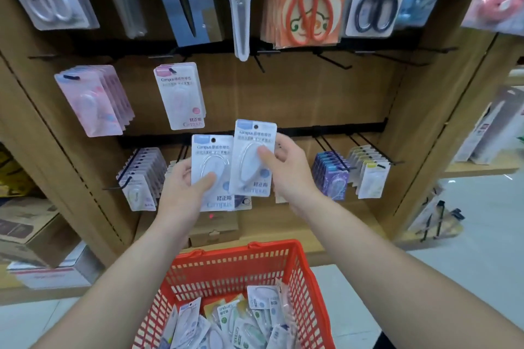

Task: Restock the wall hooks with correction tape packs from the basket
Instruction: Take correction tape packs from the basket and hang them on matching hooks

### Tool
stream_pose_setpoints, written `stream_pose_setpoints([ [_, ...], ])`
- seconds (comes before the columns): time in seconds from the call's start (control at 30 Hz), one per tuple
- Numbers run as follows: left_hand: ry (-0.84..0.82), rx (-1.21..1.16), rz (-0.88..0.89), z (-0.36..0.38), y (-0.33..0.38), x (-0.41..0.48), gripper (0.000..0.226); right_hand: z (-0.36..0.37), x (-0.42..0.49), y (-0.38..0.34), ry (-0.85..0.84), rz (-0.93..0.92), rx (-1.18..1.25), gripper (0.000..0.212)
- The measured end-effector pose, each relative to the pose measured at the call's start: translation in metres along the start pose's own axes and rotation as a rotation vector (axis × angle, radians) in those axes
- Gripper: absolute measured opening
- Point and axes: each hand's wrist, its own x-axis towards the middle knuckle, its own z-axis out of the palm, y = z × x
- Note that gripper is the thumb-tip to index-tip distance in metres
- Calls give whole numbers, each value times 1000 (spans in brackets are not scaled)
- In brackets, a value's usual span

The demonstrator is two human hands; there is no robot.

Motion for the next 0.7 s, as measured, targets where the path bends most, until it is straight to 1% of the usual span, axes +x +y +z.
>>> stream_pose_setpoints([
  [0.13,22,-47,74,2,17,11,35,2,34,-28,84,-100,-16,25],
  [0.23,42,-76,93,0,23,18,37,1,57,-42,157,-131,-27,27],
  [0.37,41,-68,98,-2,25,26,35,2,75,-49,166,-173,-69,27],
  [0.43,48,-58,111,-4,28,30,34,4,80,-50,167,-177,-86,24],
  [0.5,63,-59,118,-7,30,33,34,6,85,-49,206,-168,-51,22],
  [0.57,80,-61,116,-11,32,36,35,8,89,-49,246,-169,-41,24],
  [0.7,94,-69,108,-18,29,37,37,7,92,-47,238,-165,-65,27],
])
